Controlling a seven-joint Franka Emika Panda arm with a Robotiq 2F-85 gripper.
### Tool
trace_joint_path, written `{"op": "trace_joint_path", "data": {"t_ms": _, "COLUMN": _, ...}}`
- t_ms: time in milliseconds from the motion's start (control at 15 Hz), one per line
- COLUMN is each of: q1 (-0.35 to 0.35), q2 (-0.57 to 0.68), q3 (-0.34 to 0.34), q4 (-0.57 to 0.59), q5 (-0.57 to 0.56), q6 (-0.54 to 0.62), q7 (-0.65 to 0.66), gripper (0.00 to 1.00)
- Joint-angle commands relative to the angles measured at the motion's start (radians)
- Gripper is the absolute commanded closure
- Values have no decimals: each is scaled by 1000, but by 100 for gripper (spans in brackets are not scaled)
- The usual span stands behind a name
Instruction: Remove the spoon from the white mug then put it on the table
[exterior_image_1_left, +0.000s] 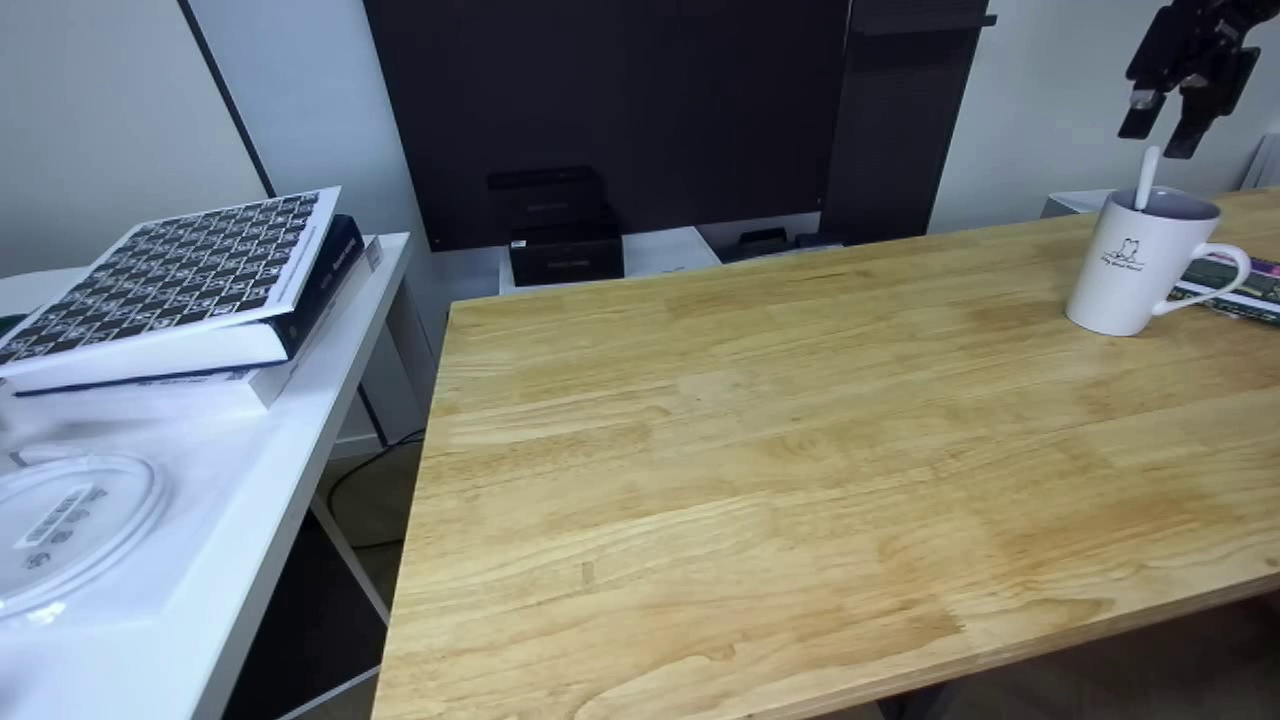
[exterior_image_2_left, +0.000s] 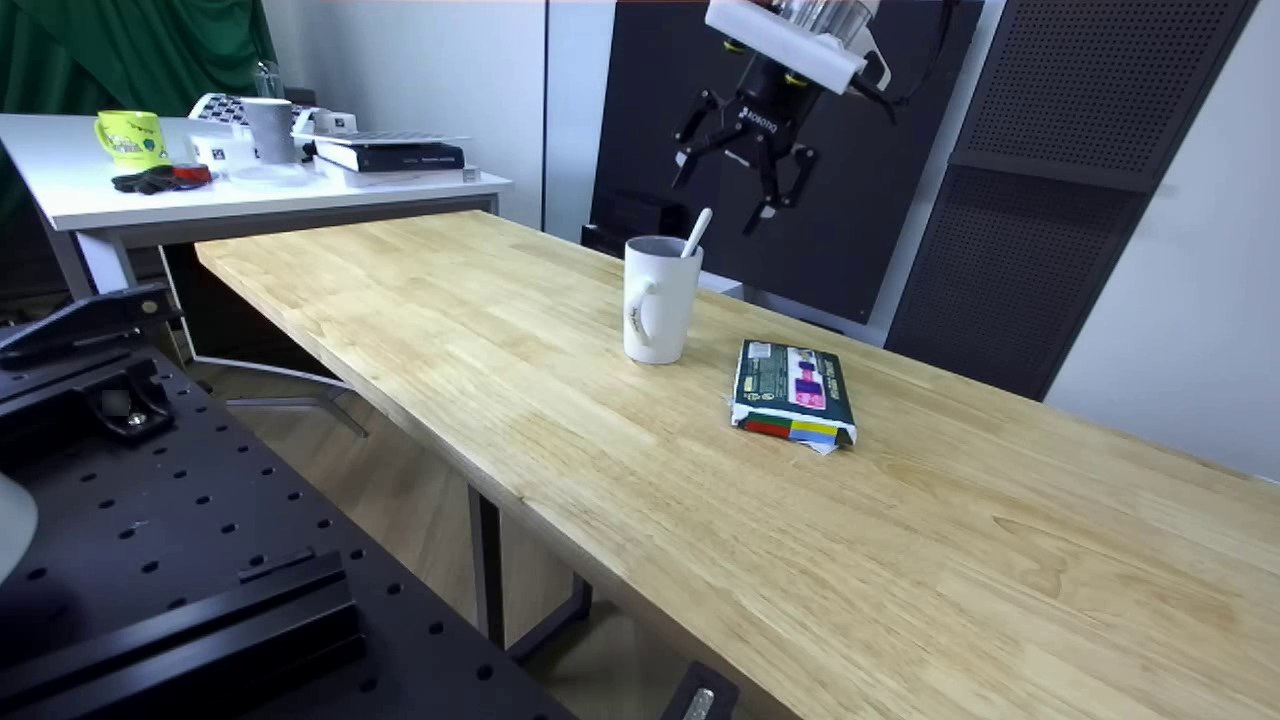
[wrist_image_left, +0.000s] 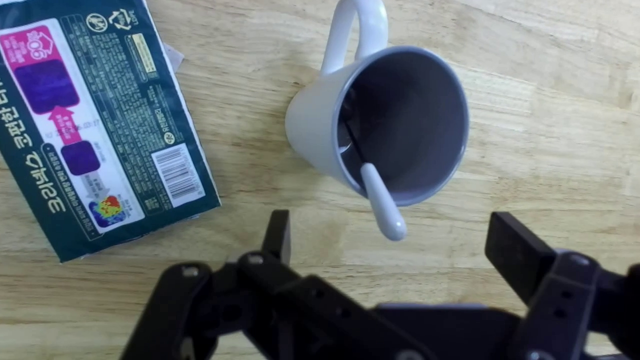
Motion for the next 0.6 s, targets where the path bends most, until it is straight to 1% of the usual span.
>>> {"op": "trace_joint_path", "data": {"t_ms": 0, "q1": -11, "q2": 24, "q3": 14, "q4": 33, "q5": -21, "q6": -12, "q7": 17, "gripper": 0}}
{"op": "trace_joint_path", "data": {"t_ms": 400, "q1": -7, "q2": 33, "q3": 12, "q4": 31, "q5": -40, "q6": -5, "q7": 20, "gripper": 0}}
{"op": "trace_joint_path", "data": {"t_ms": 467, "q1": -6, "q2": 35, "q3": 13, "q4": 31, "q5": -46, "q6": -3, "q7": 21, "gripper": 25}}
{"op": "trace_joint_path", "data": {"t_ms": 533, "q1": -5, "q2": 36, "q3": 13, "q4": 31, "q5": -49, "q6": -2, "q7": 21, "gripper": 26}}
